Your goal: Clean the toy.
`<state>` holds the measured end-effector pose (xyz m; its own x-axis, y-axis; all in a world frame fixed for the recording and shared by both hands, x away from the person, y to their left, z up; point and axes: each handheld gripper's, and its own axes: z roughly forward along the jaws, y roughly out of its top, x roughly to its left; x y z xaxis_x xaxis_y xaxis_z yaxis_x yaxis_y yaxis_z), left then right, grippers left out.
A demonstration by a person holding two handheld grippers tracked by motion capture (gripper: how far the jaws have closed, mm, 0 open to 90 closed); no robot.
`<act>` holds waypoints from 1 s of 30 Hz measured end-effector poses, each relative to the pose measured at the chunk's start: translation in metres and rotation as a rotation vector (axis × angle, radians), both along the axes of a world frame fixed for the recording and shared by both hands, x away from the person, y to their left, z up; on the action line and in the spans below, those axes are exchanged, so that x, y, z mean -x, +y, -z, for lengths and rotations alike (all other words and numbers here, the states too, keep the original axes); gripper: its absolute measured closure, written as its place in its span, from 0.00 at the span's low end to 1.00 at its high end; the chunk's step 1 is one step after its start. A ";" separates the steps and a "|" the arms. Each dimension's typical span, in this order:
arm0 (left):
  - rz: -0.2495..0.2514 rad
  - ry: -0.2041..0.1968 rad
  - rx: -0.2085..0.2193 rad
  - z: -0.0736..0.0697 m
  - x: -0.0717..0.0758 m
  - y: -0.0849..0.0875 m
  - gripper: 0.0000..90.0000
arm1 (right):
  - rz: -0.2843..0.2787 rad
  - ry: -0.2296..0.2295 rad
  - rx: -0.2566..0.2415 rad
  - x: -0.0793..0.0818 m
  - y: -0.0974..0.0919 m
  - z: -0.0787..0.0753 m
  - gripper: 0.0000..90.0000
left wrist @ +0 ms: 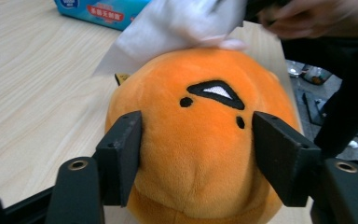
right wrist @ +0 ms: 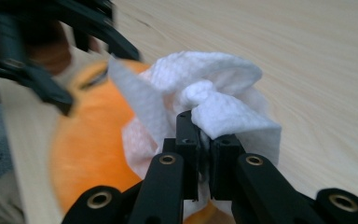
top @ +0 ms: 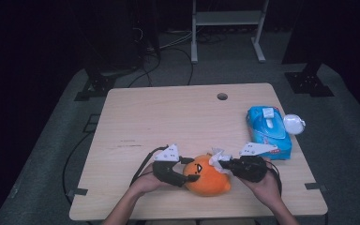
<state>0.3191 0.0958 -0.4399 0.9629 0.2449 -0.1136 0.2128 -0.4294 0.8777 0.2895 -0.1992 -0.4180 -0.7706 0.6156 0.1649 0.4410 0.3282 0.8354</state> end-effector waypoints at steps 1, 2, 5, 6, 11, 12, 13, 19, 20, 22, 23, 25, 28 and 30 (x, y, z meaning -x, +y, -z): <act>-0.016 0.002 0.000 0.000 -0.001 0.000 0.40 | -0.019 -0.008 -0.013 0.004 0.002 -0.003 0.93; -0.033 0.004 0.008 0.001 -0.002 0.000 0.40 | -0.042 -0.015 -0.020 0.007 0.005 -0.006 0.93; -0.075 0.015 0.031 0.004 -0.005 -0.001 0.39 | -0.107 -0.048 -0.004 0.017 0.020 -0.010 0.93; -0.082 0.009 0.030 0.004 -0.005 -0.002 0.38 | -0.114 -0.061 0.019 0.019 0.025 -0.011 0.93; -0.069 0.025 0.055 -0.002 -0.005 0.001 0.26 | -0.084 -0.045 0.037 0.013 0.024 -0.006 0.94; -0.051 0.037 0.057 -0.003 -0.005 0.002 0.23 | -0.077 -0.042 0.035 0.012 0.022 -0.005 0.94; -0.033 0.049 0.053 -0.004 -0.005 0.003 0.21 | -0.063 -0.047 0.040 0.011 0.021 -0.005 0.93; -0.034 0.027 0.028 -0.001 -0.005 0.003 0.37 | -0.037 -0.053 0.073 0.007 0.014 -0.008 0.93; -0.036 0.028 0.028 -0.001 -0.005 0.003 0.38 | -0.031 -0.061 0.097 0.007 0.011 -0.009 0.93; -0.040 0.037 0.039 0.000 -0.006 0.005 0.38 | 0.006 -0.069 0.130 0.005 0.002 -0.010 0.93; -0.042 0.044 0.045 0.001 -0.007 0.006 0.39 | 0.027 -0.062 0.133 0.004 -0.003 -0.009 0.93; -0.046 0.045 0.062 0.001 -0.007 0.005 0.40 | 0.042 -0.057 0.112 0.005 -0.009 -0.009 0.93; -0.045 0.037 0.072 -0.001 -0.006 -0.002 0.43 | -0.006 -0.082 0.088 0.014 0.003 -0.016 0.93; -0.039 0.026 0.068 -0.002 -0.004 -0.006 0.43 | -0.043 -0.096 0.087 0.019 0.018 -0.019 0.93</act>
